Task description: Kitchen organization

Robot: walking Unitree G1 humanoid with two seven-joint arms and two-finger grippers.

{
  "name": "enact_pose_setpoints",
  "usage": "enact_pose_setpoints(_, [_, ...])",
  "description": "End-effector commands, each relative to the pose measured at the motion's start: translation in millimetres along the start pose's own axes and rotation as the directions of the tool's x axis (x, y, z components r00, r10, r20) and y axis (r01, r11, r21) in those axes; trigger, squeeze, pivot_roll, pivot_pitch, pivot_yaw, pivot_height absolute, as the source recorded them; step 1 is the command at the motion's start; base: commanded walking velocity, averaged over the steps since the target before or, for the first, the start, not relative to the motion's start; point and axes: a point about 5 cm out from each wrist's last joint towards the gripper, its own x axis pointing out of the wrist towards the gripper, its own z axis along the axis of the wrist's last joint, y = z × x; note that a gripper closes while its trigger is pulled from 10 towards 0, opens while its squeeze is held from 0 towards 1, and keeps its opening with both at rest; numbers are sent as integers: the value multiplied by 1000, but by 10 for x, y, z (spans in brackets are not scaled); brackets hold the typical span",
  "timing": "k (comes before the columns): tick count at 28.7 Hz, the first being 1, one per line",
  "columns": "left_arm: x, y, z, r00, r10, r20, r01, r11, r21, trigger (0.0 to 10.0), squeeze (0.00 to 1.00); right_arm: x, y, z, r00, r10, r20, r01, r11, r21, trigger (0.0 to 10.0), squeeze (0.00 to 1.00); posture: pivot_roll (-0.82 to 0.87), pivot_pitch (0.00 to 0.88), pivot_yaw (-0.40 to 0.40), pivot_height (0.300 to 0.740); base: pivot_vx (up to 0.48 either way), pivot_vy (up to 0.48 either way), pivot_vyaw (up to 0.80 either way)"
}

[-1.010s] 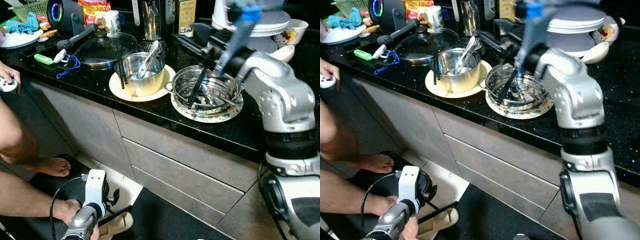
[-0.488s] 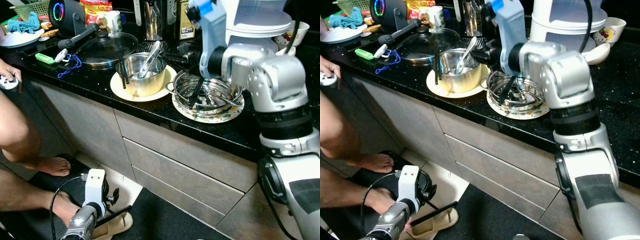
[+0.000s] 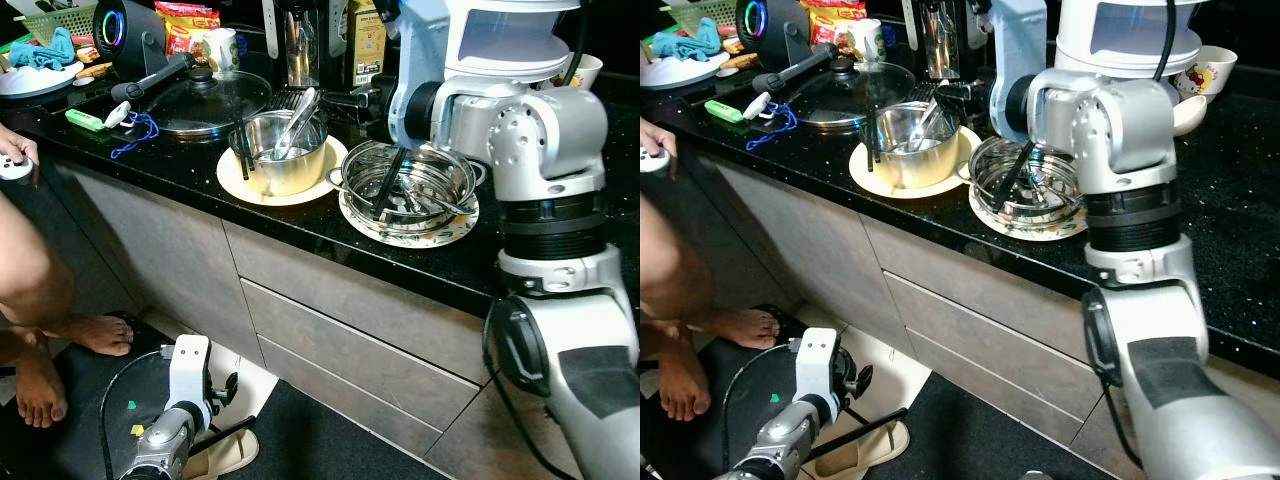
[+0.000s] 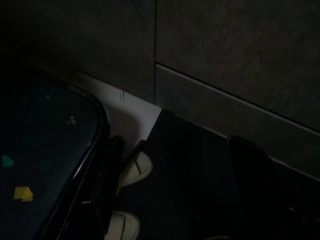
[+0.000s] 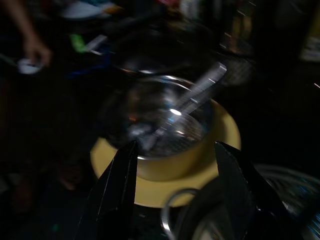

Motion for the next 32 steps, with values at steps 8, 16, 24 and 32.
enact_pose_setpoints(8, [-16,16,-23,1000,17,5,-17,1000,-15,10000,0,119,8,-303,987,-134,-90,137,990,28,10000,0,-18,54,-8,740,0,0,0])
enact_pose_setpoints(16, [-26,40,-25,1000,25,11,-25,999,-23,10000,0,97,-66,-330,965,-248,-81,244,968,-61,10000,0,-20,61,-10,740,0,0,0])
enact_pose_setpoints(24, [-34,54,-37,1000,24,8,-24,999,-30,10000,0,68,-137,-350,943,-324,-72,315,943,-111,10000,0,-14,63,-14,740,0,0,0])
enact_pose_setpoints(32, [-35,32,-57,1000,17,0,-17,999,-31,10000,0,13,-264,-501,917,-380,-122,364,922,-133,10000,0,-19,56,-22,740,0,0,0])
